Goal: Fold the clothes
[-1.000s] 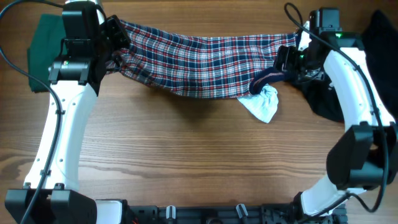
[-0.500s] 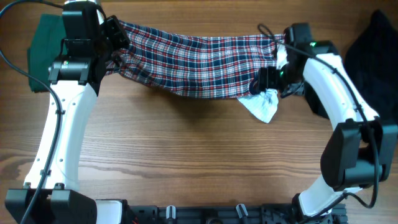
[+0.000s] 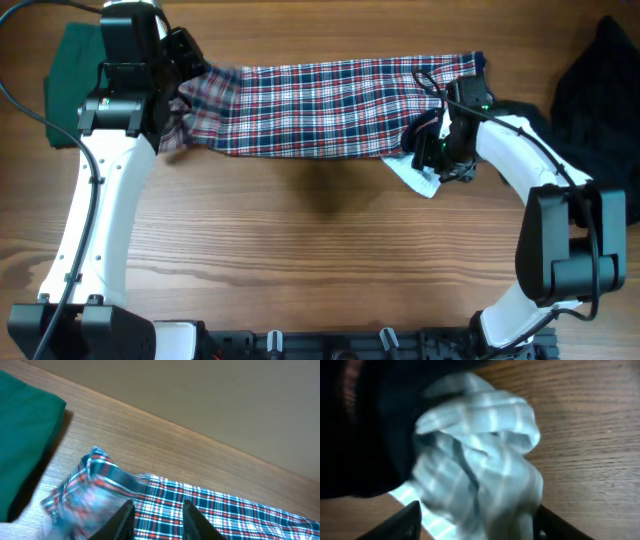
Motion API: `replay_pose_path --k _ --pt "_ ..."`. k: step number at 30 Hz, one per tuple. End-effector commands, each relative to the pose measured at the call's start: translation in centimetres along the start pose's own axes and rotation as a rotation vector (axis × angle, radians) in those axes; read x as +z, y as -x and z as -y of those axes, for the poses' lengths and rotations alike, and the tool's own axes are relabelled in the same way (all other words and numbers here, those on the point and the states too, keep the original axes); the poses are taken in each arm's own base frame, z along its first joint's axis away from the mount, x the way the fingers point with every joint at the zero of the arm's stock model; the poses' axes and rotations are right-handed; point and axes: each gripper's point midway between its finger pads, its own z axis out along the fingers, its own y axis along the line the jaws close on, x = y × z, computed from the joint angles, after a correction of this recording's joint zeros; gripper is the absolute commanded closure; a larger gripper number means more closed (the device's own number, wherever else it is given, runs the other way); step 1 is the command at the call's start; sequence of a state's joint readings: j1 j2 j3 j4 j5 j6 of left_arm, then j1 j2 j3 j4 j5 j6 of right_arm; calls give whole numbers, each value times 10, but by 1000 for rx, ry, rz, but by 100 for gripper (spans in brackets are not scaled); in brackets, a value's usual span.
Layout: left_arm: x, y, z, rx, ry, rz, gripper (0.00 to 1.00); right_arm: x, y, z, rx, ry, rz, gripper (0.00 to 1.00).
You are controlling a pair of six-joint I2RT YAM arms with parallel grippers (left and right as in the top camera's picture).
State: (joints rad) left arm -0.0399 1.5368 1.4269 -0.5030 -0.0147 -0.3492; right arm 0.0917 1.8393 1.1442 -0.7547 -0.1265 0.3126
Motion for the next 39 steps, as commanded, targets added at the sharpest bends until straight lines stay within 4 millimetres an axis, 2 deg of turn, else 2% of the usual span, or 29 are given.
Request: replay_pose_path --k 1,3,4,8,12,15,18,23,24,26,29,35,39 --pt "-8 8 -2 2 8 26 63 12 -7 7 54 -20 -10 50" --pt "-8 8 -2 1 9 25 58 12 -4 8 59 -26 2 76" --pt "-8 8 -2 2 9 24 54 12 -2 7 60 -23 10 96" --pt "-8 7 -2 2 11 20 48 9 3 11 85 -47 35 96" --pt "-8 7 -2 1 11 20 47 -10 13 15 92 -81 90 96" --pt "-8 7 -2 1 11 20 47 -42 25 22 105 -102 163 96" --pt "-8 7 -2 1 11 20 47 -87 42 28 119 -101 271 96" --pt "-8 7 -2 1 10 20 46 -172 75 44 157 -97 507 96" --pt "-8 7 -2 1 10 20 47 -193 84 52 172 -112 569 96" --pt "-8 7 -2 1 10 20 47 -221 98 64 197 -144 661 96" --pt "-8 7 -2 1 11 20 46 -250 115 93 258 -214 770 96" --pt "-8 6 -3 1 12 17 46 -288 136 150 437 -269 952 96" --pt "-8 6 -3 1 12 17 46 -301 134 187 543 -274 996 96"
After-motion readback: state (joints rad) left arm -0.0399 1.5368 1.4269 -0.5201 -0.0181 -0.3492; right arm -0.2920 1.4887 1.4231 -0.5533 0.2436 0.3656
